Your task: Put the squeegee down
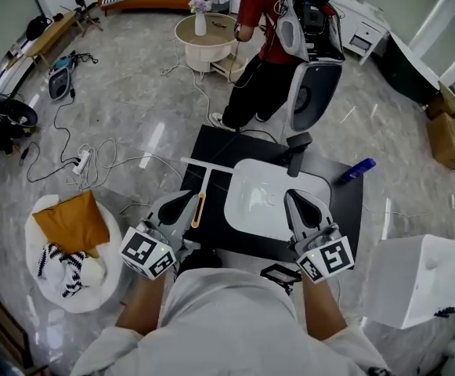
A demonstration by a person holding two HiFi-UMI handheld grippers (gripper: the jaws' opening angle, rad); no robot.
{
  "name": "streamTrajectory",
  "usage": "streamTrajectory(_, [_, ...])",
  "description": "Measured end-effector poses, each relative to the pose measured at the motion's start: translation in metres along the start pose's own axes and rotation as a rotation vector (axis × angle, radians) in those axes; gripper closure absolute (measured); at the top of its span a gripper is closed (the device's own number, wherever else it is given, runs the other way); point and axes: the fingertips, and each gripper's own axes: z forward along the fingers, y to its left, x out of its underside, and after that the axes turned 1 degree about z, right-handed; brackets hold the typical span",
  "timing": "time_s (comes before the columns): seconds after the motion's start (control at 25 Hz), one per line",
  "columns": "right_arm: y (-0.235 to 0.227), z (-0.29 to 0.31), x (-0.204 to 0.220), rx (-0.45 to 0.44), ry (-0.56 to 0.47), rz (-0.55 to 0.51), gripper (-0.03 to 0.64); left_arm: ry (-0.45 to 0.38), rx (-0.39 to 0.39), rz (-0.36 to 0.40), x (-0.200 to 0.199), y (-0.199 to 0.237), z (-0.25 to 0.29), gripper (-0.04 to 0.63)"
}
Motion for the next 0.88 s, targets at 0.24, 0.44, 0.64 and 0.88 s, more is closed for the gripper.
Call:
streamTrajectory(0.24, [0.008,-0.093,0.017,0.011,0.018,-0.013,0.603,0.040,0.044,0.013,0.029,-0.079,0.002,0.578])
streamTrajectory(0.44, [0.000,-0.180,0.037,0.073,0.047,0.052,0.603,0.054,0.074,0.035,0.039,-0.158,-0.002,0.578])
streamTrajectory(0.64, [0.015,-0.219,0.056,0.074,0.052,0.106,0.603,0.097,0.086,0.029,0.067,-0.201,-0.027,0.578])
streamTrajectory(0.88, [0.039,-0.230,0.052,-0.012,0.021,0.112,0.603,0.146,0.091,0.000,0.078,-0.224,-0.050,0.578])
